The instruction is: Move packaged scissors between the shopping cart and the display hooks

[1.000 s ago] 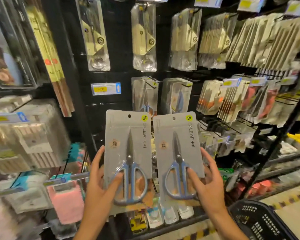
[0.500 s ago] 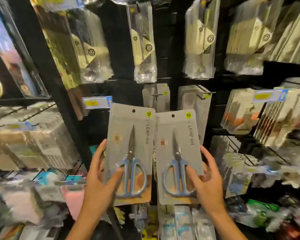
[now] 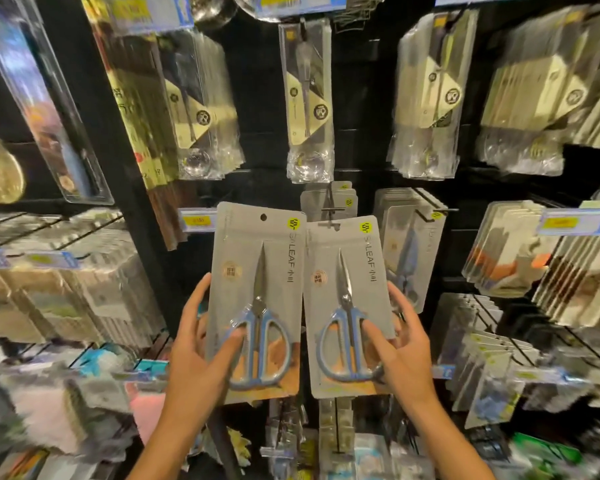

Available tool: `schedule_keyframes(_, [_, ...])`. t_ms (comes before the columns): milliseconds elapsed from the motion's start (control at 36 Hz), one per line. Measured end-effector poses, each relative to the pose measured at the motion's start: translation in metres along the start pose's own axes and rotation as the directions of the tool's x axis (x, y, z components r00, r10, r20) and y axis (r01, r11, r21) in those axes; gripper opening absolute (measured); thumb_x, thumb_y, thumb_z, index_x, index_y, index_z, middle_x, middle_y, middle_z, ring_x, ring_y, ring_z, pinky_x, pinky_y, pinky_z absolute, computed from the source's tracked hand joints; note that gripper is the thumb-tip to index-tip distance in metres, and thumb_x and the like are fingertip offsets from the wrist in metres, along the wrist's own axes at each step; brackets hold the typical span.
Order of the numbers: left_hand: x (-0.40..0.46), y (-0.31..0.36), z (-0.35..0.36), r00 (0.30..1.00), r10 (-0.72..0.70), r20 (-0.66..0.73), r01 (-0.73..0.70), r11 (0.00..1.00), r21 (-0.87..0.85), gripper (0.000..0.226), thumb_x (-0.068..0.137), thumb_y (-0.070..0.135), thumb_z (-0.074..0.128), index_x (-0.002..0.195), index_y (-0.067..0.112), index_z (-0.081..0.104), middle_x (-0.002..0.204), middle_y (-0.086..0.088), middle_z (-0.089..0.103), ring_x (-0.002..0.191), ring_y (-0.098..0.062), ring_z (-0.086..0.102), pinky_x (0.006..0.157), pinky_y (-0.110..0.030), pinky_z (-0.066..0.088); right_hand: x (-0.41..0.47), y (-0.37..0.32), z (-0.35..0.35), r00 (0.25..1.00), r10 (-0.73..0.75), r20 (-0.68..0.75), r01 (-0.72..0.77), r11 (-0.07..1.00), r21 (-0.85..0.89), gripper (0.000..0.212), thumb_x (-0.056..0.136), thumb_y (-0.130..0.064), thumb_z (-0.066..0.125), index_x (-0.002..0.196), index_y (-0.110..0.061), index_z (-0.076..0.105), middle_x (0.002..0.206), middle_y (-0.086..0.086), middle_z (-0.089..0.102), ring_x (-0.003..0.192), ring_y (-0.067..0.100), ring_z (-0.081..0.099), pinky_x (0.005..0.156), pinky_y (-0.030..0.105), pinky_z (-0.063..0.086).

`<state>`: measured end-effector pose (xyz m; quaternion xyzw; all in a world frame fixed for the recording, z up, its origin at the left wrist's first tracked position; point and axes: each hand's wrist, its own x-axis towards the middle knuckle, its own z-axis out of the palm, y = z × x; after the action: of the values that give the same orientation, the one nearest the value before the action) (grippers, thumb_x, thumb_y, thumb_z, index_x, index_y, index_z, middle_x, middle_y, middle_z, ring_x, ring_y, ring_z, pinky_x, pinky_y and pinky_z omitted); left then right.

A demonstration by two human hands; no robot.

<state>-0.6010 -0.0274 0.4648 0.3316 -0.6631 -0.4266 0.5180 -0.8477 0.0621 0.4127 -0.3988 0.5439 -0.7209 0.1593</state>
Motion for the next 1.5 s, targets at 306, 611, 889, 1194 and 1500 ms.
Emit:
schedule_keyframes(306, [0.026,-0.017,-0.008,0.999,0.027,0.032,-0.025,0.998,-0.062,0.077,0.089,0.009,0.068,0.148,0.046,0.035,0.124,0.036,0.061,0.116,0.004,0.061,0.081,-0.008,0.052,0.015,0.006,0.025,1.000,-0.002,-0.025,0.001,1.000,-0.015,0.065,0.092,-0.002,0.066,0.149,-0.024,0.042,0.133,-0.019,0.064,0.120,0.003,0.063,0.086,0.015,0.054])
schedule_keyframes(611, [0.036,-0.033,-0.008,0.997,0.037,0.071,-0.027,0.989,-0.143,0.078,0.088,0.015,0.069,0.147,0.051,0.034,0.126,0.032,0.061,0.119,0.000,0.061,0.083,-0.012,0.055,0.015,0.014,0.034,0.997,0.009,-0.075,-0.011,1.000,-0.027,0.068,0.093,-0.002,0.066,0.151,-0.025,0.040,0.133,-0.012,0.065,0.116,0.007,0.066,0.084,0.019,0.057])
schedule_keyframes(889, [0.041,-0.042,-0.014,0.999,0.014,0.040,-0.005,0.979,-0.204,0.077,0.084,0.018,0.072,0.142,0.056,0.038,0.137,0.009,0.062,0.120,-0.012,0.064,0.099,-0.042,0.053,0.019,0.019,0.036,0.979,0.203,-0.016,-0.200,0.971,0.128,0.063,0.093,-0.007,0.065,0.147,-0.034,0.044,0.122,0.001,0.073,0.109,0.021,0.072,0.093,0.042,0.059])
schedule_keyframes(1194, [0.052,-0.039,-0.009,0.999,0.038,0.026,-0.033,0.985,-0.171,0.080,0.082,0.016,0.070,0.149,0.042,0.034,0.123,0.034,0.062,0.116,0.003,0.062,0.080,-0.011,0.055,0.046,0.055,0.036,0.999,0.033,-0.023,-0.039,0.942,-0.333,0.069,0.100,-0.038,0.057,0.150,-0.062,0.016,0.090,0.028,0.066,0.066,0.050,0.056,0.059,0.058,0.050])
schedule_keyframes(1500, [0.065,-0.035,-0.004,0.998,0.013,0.056,-0.004,0.987,-0.161,0.078,0.084,0.018,0.071,0.144,0.053,0.037,0.128,0.022,0.064,0.117,-0.004,0.063,0.078,-0.017,0.059,0.108,0.073,0.059,0.998,0.056,0.034,-0.028,0.833,-0.552,0.071,0.107,-0.035,0.042,0.157,-0.043,-0.008,0.146,0.022,0.048,0.096,0.043,0.066,0.074,0.055,0.059])
